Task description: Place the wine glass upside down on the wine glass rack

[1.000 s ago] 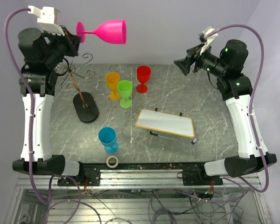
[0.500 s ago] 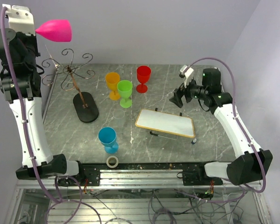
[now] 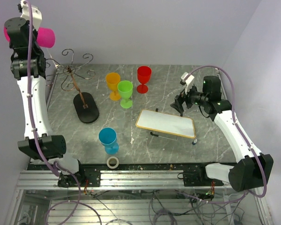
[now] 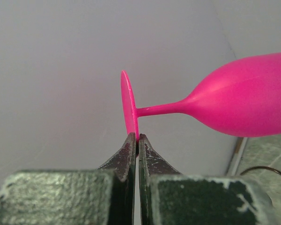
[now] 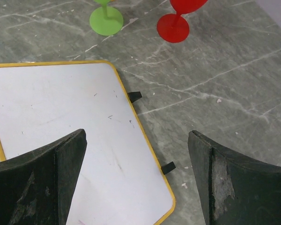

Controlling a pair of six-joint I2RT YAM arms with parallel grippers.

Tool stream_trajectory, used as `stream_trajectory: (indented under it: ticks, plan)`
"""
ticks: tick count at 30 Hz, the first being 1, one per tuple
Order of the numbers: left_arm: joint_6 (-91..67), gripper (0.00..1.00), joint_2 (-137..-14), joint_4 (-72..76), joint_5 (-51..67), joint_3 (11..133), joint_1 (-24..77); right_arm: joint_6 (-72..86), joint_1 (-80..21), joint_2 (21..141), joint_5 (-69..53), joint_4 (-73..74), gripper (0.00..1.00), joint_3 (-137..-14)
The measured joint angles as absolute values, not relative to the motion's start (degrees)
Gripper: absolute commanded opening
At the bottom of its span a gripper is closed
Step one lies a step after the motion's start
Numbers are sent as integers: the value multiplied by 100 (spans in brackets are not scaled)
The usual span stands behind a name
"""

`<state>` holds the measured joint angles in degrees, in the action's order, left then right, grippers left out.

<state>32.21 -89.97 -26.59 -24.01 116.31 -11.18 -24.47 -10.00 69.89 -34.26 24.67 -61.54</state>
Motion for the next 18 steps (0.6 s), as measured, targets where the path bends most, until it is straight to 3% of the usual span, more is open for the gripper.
stream_trajectory:
  ticks: [9,18]
  plan:
    - [4093,7,-9708,-2169,-2477,11937,-1114,-2447,-985,7000,-3426,2333,89,-6036]
    - [5406,7,-9848,-1667,-2169,11312,-840,-2451,-972,7011,-3402,2287,89,-6007]
